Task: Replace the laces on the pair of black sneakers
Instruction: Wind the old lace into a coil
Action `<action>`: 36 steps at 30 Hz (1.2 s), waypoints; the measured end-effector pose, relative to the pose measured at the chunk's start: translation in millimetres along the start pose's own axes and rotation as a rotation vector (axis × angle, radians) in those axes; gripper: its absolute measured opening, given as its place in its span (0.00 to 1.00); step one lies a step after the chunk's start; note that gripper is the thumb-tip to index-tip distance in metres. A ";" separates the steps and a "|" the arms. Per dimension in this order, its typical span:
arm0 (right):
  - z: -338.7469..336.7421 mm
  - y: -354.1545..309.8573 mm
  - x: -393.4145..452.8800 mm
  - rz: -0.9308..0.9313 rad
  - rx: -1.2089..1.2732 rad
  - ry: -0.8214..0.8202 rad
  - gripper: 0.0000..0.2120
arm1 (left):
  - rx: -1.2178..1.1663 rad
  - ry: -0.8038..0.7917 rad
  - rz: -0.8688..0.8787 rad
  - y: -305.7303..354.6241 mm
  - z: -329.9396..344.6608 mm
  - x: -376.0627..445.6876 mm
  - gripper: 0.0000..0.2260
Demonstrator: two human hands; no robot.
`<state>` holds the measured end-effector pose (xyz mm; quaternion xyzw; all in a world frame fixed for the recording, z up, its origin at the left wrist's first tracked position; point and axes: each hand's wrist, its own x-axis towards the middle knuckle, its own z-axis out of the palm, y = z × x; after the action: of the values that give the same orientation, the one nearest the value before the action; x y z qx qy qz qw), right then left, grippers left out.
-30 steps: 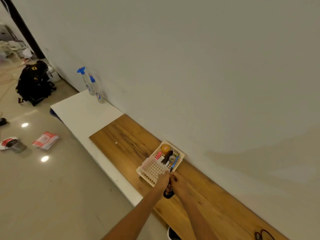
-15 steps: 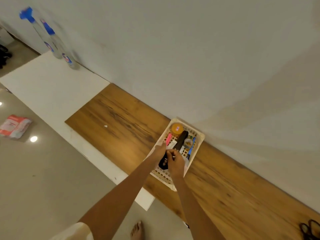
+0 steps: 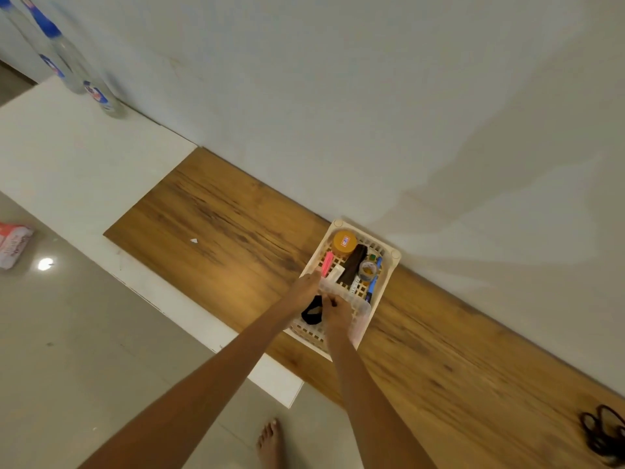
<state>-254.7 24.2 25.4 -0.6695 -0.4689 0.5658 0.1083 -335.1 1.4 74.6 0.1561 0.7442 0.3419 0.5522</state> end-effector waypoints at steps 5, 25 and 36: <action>-3.7 -0.5 -6.7 0.006 0.081 -0.002 0.14 | -0.044 -0.017 -0.005 9.5 8.8 -11.1 0.14; -396.0 143.8 -57.1 -0.026 0.202 0.453 0.11 | 0.442 -0.283 0.175 22.5 417.2 -134.8 0.08; -565.4 240.1 37.9 0.133 0.063 0.581 0.20 | 0.511 -0.276 0.103 4.5 609.5 -99.9 0.14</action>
<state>349.4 141.8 28.5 -0.8291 -0.3556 0.3704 0.2212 264.3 148.8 53.8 0.3726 0.7152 0.1465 0.5729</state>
